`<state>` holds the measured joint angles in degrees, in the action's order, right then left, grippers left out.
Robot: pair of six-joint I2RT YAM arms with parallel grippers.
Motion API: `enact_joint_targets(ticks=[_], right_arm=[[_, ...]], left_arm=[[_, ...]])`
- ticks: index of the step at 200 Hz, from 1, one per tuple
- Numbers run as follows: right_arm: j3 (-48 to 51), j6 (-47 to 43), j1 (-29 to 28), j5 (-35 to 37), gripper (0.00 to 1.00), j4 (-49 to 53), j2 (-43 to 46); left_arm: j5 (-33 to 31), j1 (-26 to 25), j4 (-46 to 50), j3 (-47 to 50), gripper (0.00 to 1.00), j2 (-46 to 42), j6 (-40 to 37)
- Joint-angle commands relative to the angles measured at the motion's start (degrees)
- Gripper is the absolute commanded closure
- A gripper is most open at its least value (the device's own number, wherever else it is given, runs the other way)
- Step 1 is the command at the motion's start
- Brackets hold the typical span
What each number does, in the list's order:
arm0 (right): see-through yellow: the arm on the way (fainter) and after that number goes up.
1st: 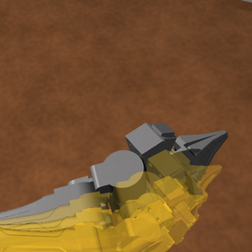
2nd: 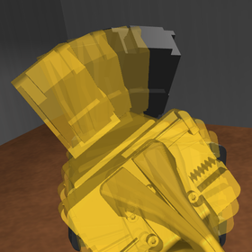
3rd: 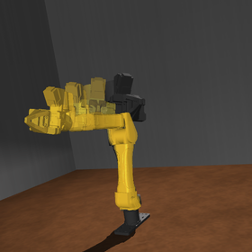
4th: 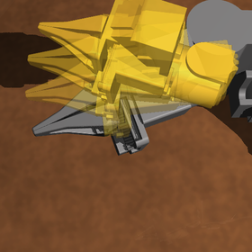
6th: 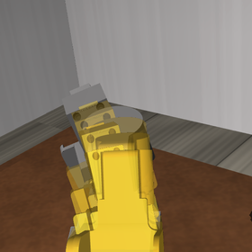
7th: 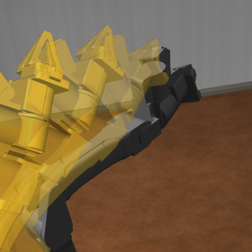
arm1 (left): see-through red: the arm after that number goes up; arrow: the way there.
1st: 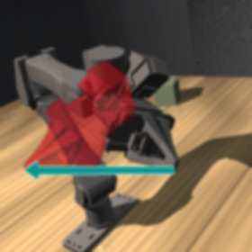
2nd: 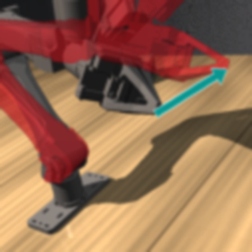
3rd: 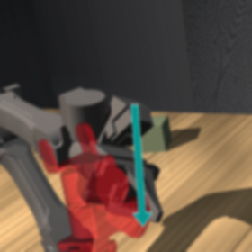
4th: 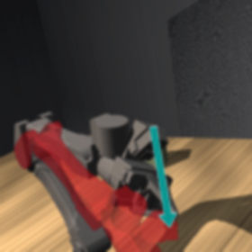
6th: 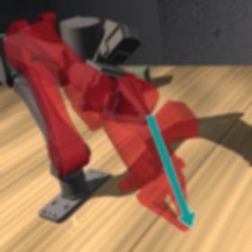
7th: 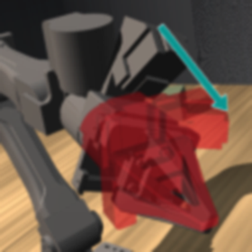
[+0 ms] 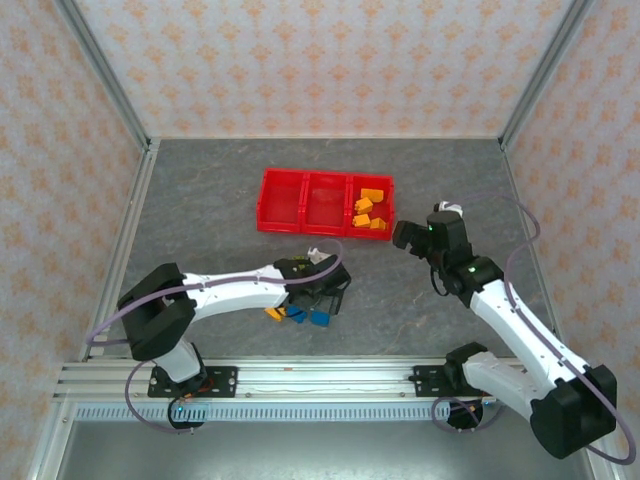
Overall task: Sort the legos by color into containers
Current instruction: Pick up the lego from the middle-left of the table.
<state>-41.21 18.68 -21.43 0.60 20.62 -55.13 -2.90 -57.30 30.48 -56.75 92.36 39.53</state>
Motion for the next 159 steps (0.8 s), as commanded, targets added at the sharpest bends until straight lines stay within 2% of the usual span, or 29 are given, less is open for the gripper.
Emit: enact_joint_targets(ticks=[1,25,76,120,159], right_arm=[[-2.56,0.58,0.03,1.2,0.0,-1.46,-1.5],[-2.57,1.55,0.07,1.95,0.0,-1.62,-2.96],[-2.55,2.64,0.05,2.64,0.0,-1.72,-3.32],[-3.17,2.43,0.07,3.57,0.0,-0.85,-3.14],[-2.56,2.32,0.07,4.41,0.0,-0.43,-2.16]], left_arm=[[1.95,-0.9,-7.19,4.19,0.18,-4.31,7.08],[2.1,-1.46,-9.56,6.6,0.2,-5.74,8.98],[2.37,-3.08,-9.0,5.19,0.27,-4.19,8.59],[-0.12,-3.4,-7.88,4.96,0.28,-2.66,12.32],[-2.49,-4.26,-6.41,5.12,0.4,-1.22,15.07]])
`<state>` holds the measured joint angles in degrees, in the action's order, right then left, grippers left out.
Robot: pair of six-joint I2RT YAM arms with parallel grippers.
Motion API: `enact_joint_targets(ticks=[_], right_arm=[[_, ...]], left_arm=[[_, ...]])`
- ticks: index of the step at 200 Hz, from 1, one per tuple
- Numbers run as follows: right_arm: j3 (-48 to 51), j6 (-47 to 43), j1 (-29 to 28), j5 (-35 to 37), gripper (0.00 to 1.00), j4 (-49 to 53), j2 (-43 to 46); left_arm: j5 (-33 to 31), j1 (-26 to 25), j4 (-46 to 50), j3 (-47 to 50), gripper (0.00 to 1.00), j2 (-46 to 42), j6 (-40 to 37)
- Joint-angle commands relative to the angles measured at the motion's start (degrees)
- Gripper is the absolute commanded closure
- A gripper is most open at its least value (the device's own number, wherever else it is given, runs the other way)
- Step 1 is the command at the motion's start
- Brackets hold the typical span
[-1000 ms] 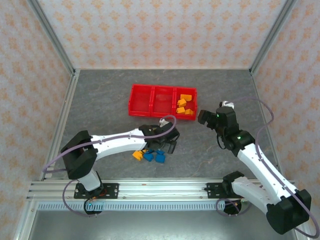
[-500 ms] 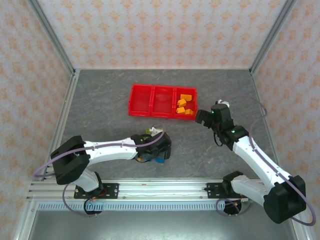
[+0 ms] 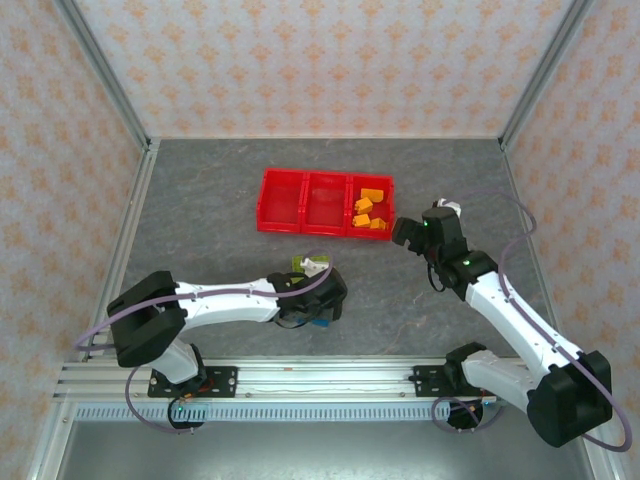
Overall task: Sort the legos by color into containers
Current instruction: Pick up the lego from the middle-left of the table.
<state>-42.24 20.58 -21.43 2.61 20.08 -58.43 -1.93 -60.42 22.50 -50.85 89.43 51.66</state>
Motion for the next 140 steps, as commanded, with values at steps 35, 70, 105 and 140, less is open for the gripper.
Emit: enact_joint_targets(ticks=[35,70,105,140], right_arm=[[-1.36,0.79,0.02,2.22,0.0,0.38,1.65],[-1.19,0.78,0.07,2.66,0.0,0.93,2.52],[-0.92,1.04,0.07,2.58,0.0,0.99,2.94],[-0.65,1.39,0.07,2.16,0.0,0.96,3.05]], left_arm=[[-2.76,-2.98,2.22,-2.94,0.46,5.5,3.62],[-5.12,-4.04,6.17,-4.81,0.47,6.47,4.9],[-5.6,-4.59,7.3,-4.35,0.47,5.41,6.22],[-5.43,-5.61,8.32,-4.55,0.47,5.05,6.88]])
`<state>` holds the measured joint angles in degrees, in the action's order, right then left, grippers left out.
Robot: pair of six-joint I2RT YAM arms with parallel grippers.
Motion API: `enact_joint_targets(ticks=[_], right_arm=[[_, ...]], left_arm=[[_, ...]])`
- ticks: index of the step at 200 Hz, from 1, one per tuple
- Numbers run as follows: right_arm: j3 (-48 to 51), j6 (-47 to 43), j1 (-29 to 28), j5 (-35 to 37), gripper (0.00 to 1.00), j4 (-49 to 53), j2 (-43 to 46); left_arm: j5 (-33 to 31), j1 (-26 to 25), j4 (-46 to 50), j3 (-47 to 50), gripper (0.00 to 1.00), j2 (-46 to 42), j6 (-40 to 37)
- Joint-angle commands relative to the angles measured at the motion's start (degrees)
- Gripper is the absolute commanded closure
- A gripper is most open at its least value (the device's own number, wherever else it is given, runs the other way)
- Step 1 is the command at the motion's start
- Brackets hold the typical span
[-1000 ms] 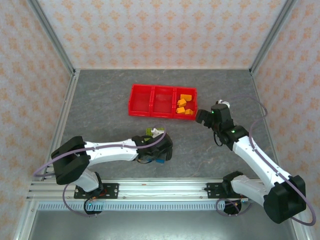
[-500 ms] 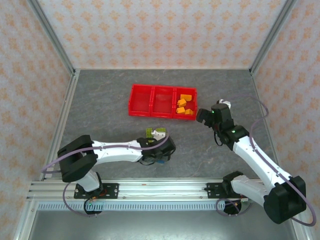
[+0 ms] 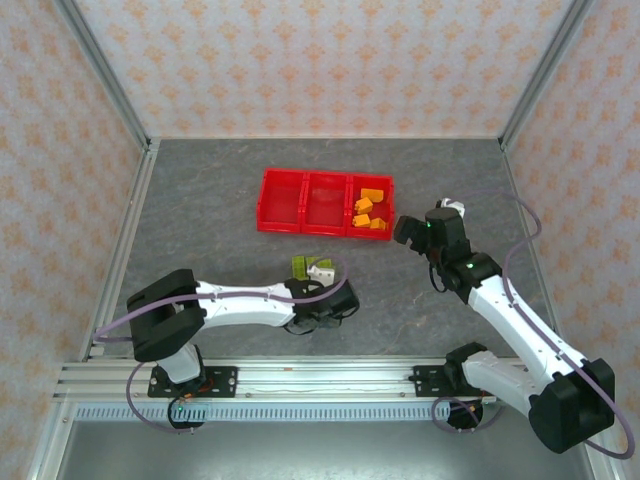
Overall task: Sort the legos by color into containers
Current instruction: Pick up the lego from the middle-left of the table.
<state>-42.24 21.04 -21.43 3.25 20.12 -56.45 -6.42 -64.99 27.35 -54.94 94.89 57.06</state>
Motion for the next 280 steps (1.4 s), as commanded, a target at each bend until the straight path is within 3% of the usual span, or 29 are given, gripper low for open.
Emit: enact_joint_targets(ticks=[1,46,103,186,237,280], right_arm=[[-0.65,0.98,0.07,1.51,0.0,0.9,1.07],[-0.17,1.28,0.03,1.06,0.0,0.67,1.43],[0.18,1.37,0.0,1.07,0.0,0.76,2.19],[0.75,1.37,0.03,1.08,0.0,0.45,2.19],[1.19,1.15,0.07,1.33,0.0,0.04,1.96],[1.02,1.06,0.07,1.36,0.0,-0.06,1.63]], left_arm=[[-0.96,-1.07,3.53,-0.45,0.47,-0.46,1.52],[-0.6,-1.81,4.29,-0.61,0.46,-0.32,1.48],[-0.16,-1.92,4.82,-0.52,0.3,0.23,1.57],[3.35,-2.22,1.89,0.18,0.34,1.27,0.72],[5.1,-2.24,0.61,0.8,0.44,3.18,0.61],[3.03,-2.25,2.35,-0.7,0.67,2.7,0.77]])
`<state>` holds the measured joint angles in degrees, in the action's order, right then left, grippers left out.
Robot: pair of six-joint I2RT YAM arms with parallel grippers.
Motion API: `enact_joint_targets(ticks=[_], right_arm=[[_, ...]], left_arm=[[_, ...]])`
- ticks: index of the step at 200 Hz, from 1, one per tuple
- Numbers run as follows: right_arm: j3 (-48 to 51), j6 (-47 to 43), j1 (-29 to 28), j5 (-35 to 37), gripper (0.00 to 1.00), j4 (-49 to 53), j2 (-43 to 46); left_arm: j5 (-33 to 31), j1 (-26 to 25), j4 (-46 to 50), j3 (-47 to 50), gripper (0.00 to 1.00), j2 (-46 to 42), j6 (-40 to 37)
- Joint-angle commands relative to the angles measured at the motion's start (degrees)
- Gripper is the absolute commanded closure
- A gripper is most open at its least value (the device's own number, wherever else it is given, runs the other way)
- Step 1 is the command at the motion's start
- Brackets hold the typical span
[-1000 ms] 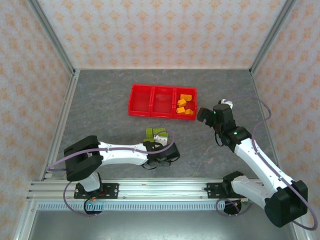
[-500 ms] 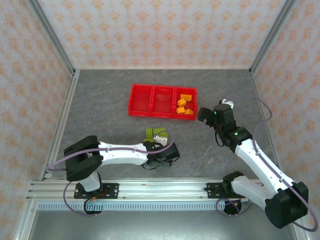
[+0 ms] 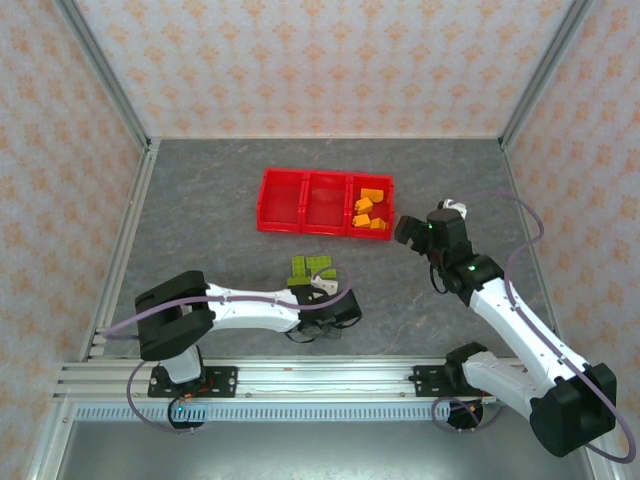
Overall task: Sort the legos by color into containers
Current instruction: Pick up the lego from the middle-left of the table, then place the lego in the container.
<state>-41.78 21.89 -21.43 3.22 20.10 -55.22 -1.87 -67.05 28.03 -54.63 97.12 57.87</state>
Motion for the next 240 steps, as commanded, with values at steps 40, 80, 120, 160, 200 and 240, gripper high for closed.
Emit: enact_joint_targets(ticks=[40,80,120,160,200,240], right_arm=[[-0.71,0.29,0.07,3.99,0.0,1.17,1.31],[-2.74,-0.73,0.06,9.34,0.0,1.99,5.24],[-3.09,-0.16,0.07,10.07,0.0,3.47,6.95],[-1.61,1.2,0.05,8.62,0.0,5.21,8.5],[-1.02,1.95,0.07,8.93,0.0,8.43,11.71],[-0.17,1.18,0.07,10.16,0.0,9.7,14.42]], left_arm=[[-8.51,-0.42,4.9,-5.15,0.77,-5.82,-1.6],[-10.91,6.02,8.91,-11.99,0.76,-8.82,-10.68],[-10.98,16.47,9.47,-23.82,0.75,-2.03,-22.87],[-8.93,26.08,9.18,-39.33,0.75,11.18,-32.84],[-7.19,31.88,13.0,-57.69,0.75,26.45,-36.16],[-5.63,34.94,15.27,-69.05,0.74,35.21,-36.62]])
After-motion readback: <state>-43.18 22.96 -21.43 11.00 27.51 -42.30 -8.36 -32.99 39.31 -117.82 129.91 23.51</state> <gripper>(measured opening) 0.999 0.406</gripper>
